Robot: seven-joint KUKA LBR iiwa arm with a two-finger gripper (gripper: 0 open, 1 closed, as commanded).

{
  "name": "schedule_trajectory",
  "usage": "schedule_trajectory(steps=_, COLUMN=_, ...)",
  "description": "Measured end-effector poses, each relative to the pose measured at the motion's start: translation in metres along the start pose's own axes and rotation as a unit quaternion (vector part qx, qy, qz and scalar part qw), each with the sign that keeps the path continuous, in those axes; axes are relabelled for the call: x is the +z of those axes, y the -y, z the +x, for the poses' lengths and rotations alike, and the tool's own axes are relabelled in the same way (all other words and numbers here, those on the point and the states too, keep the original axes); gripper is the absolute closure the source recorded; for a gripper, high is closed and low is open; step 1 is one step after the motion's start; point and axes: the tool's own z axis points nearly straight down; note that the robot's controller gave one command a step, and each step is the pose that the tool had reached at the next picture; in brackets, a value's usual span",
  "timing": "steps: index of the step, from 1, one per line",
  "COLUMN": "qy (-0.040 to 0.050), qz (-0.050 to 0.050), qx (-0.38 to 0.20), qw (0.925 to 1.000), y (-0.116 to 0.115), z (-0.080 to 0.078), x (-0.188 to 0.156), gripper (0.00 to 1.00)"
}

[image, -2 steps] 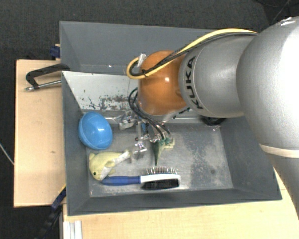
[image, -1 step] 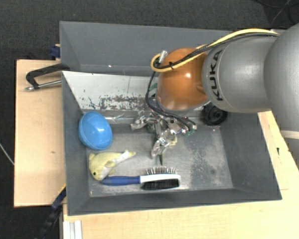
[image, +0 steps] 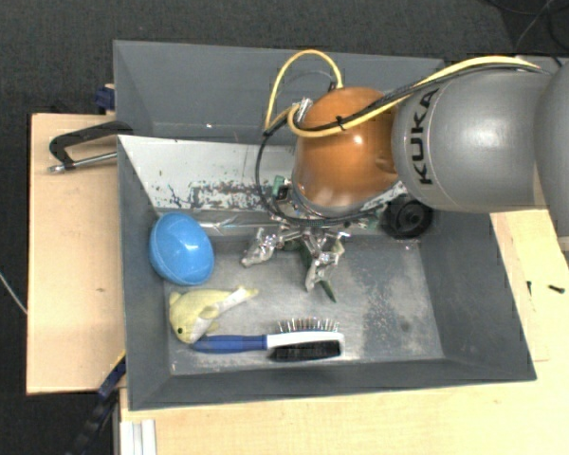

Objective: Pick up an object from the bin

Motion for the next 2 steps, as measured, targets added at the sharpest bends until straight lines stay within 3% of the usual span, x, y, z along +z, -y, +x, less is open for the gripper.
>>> schedule_trajectory(steps=1, qy=-0.0026, qz=0.004, qx=0.001, qw=1.0000, y=0.005, z=0.004, x=-0.003, gripper=1.00)
schedule_trajectory(steps=2, qy=0.0004, qz=0.005, qx=0.011, qw=0.9999, y=-0.011, z=0.012, x=-0.109, gripper=1.00)
